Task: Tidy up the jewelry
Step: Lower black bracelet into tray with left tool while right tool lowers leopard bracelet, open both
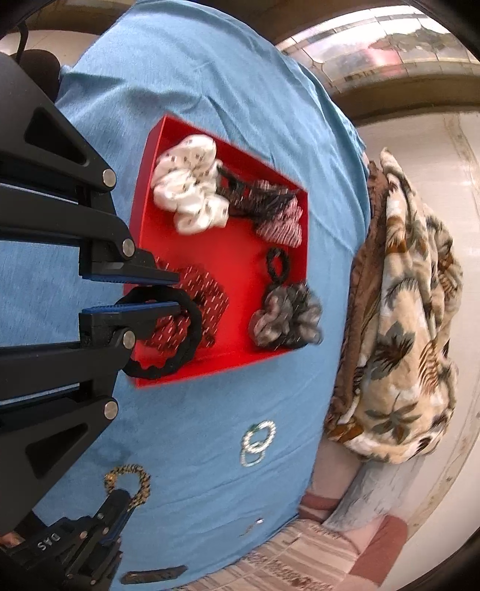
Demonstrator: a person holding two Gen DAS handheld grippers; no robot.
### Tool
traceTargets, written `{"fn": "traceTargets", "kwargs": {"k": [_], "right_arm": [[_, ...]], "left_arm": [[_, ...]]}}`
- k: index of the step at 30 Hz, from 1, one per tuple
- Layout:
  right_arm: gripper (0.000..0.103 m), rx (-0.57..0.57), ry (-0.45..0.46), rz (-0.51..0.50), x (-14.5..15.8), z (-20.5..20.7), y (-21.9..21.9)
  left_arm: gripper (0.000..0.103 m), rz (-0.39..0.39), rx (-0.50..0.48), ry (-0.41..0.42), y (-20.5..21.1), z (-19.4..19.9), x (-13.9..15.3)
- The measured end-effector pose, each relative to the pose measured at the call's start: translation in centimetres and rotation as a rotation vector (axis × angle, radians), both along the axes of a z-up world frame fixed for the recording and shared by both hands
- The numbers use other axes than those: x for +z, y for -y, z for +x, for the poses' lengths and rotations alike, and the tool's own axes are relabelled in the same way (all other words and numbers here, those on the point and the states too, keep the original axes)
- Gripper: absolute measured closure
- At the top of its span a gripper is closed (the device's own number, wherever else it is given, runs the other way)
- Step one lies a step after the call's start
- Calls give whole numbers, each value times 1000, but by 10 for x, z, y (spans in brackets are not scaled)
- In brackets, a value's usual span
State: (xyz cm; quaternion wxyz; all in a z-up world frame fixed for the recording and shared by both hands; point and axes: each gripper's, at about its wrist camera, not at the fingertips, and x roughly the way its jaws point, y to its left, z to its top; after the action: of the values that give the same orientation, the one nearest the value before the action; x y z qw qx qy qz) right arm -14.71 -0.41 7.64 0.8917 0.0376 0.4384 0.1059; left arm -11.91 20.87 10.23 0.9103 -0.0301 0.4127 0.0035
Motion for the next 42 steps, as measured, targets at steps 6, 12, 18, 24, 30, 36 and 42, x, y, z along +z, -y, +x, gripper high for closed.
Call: {"fn": "traceTargets", "kwargs": {"k": [6, 12, 18, 24, 30, 36, 42], "right_arm": [[94, 27, 55, 27, 13, -4, -6], [94, 57, 28, 40, 13, 5, -16], [94, 119, 18, 61, 19, 22, -40], [94, 193, 39, 81, 33, 44, -72], [94, 244, 52, 49, 33, 77, -107], [94, 266, 37, 1, 18, 113, -131], [94, 246, -22, -15, -3, 148, -145]], "left_arm": [[94, -37, 72, 14, -32, 1, 7], [94, -99, 120, 17, -64, 2, 6], [94, -182, 158, -8, -94, 13, 0], [94, -227, 154, -34, -108, 42, -9], [94, -245, 88, -49, -96, 75, -17], [94, -263, 58, -107, -93, 83, -37], [94, -250, 52, -145, -93, 77, -47]]}}
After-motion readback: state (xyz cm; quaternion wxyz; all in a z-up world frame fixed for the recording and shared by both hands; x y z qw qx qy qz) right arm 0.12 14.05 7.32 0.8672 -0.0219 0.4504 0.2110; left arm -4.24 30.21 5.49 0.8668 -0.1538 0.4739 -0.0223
